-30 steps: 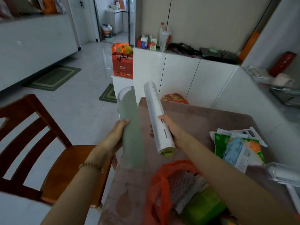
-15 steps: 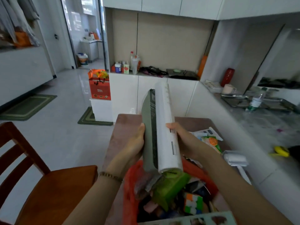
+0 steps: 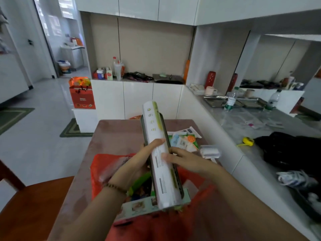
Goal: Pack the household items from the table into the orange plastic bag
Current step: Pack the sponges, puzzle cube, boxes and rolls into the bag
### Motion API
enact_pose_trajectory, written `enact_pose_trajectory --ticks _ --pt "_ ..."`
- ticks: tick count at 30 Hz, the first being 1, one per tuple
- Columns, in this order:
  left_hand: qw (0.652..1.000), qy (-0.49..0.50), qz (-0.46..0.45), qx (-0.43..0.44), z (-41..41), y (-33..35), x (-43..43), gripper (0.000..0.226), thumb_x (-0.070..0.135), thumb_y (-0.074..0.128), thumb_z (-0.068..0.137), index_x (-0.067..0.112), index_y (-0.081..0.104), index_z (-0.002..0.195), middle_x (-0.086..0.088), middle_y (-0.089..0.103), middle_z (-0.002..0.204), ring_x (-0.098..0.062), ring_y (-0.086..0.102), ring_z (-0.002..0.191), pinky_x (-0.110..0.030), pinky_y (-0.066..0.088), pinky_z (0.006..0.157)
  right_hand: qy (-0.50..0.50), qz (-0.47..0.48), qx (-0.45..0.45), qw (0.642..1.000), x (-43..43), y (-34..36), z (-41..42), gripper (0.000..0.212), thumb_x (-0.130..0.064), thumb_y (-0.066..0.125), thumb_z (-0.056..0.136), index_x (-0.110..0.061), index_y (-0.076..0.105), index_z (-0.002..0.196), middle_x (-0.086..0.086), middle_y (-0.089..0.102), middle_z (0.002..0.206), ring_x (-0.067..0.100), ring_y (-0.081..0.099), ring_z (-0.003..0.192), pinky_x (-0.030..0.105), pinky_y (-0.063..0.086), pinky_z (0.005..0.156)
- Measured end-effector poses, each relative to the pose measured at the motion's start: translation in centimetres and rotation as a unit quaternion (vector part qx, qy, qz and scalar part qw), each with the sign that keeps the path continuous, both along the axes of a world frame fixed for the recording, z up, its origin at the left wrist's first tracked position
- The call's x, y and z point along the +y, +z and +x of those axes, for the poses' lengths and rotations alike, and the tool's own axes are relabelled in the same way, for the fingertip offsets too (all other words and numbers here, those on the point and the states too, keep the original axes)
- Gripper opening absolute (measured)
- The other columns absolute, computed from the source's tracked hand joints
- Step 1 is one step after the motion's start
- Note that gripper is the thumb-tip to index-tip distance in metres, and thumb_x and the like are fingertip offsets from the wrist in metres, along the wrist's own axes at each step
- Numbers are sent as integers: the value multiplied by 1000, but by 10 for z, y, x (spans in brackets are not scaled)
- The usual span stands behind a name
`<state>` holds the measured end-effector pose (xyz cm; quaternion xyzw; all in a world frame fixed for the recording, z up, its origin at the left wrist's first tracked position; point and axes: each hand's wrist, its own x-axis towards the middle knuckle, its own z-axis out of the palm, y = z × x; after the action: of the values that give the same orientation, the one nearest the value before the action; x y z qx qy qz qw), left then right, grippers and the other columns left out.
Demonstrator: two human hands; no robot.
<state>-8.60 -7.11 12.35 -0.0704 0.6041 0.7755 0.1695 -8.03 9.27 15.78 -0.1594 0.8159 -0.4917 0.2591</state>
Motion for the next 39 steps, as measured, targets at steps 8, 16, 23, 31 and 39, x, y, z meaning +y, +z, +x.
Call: enact_pose_trajectory --ticks 8,16,23,31,39 --pt "997 57 -41 -34 39 -23 15 84 57 77 49 14 59 119 -18 70 111 -36 66 104 -55 48 96 -216 20 73 974 104 -58 -4 40 -39 65 84 -17 59 118 -2 59 121 12 54 109 1 39 78" --pt "998 -3 -52 -21 63 -19 -8 72 53 70 52 15 59 112 -15 72 93 -31 67 87 -45 54 82 -398 55 -65 913 125 -122 -29 105 -40 80 69 2 22 145 21 44 144 30 46 131 39 40 106" --pt "985 -84 -149 -30 56 -12 -31 101 62 81 38 10 55 121 -21 68 111 -35 66 99 -49 50 95 -233 -313 -244 888 115 -69 -44 11 -21 65 76 -13 60 80 -9 30 34 5 27 29 16 33 40" --pt "938 -238 -250 -19 33 -4 -58 99 50 79 57 36 29 141 -10 60 129 -29 64 109 -43 53 92 -190 -304 -133 924 97 -10 -43 15 -22 59 84 -16 50 94 -10 29 38 3 22 28 16 25 30" --pt "683 -306 -653 110 7 -6 -31 125 63 77 51 47 -4 145 -5 37 146 -30 46 123 -44 42 101 -191 -308 -142 921 81 6 -41 28 -23 45 96 -19 39 69 -10 27 38 3 21 28 15 21 28"
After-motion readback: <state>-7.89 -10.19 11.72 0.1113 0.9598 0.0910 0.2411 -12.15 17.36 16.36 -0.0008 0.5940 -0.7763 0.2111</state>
